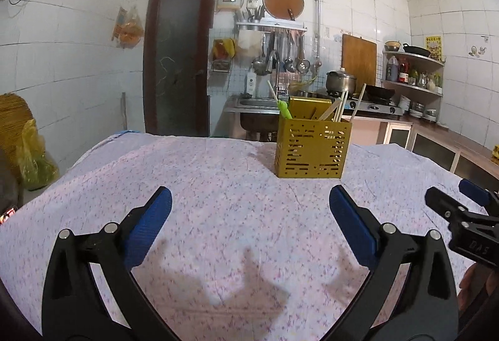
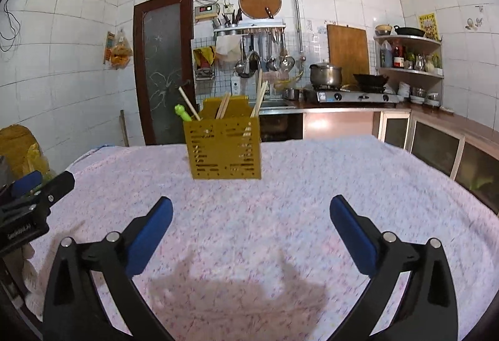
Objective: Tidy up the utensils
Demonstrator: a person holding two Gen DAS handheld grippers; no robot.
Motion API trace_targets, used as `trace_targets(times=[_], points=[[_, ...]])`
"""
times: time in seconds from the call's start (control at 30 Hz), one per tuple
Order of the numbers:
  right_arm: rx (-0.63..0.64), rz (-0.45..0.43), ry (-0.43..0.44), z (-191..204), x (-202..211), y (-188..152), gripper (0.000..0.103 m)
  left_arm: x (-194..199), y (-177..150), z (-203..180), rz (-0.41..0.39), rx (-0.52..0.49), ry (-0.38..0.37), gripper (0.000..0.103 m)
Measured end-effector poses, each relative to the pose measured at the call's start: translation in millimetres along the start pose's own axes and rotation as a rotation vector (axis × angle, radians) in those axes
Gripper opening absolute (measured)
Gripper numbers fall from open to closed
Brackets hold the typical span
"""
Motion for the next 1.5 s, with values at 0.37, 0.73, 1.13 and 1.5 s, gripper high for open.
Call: trace_targets(times=[0.37,0.73,1.13,1.5], points=[[0.015,-0.049,-0.008,4,11,-8,0.098,21,-15,2,-0.056,0.000,0.016,0.098],[0.038,-0.053,-0.029,7,17,-7,0.098,33,-2,0,-0.131,-0.030,0.032,0.098],[0.038,-0.058,-0.030,7,18,-6,0.098,38,6,0,-0.169,-0.037,0.047,0.098],[0.028,-0.045,-0.030,5,15,-9,0.098,35,3,3,-0.154,-0.024,0.036,0.098]])
Point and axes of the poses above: each gripper's, at about its wrist camera, not at the fingertips, and x roughly against the way its jaws point, z to its left, y to its top, the point moved 10 cm from there along -x, roughly the way its jaws point, and after that the axes turned 14 degrees about -z, right-handed, at the moved point
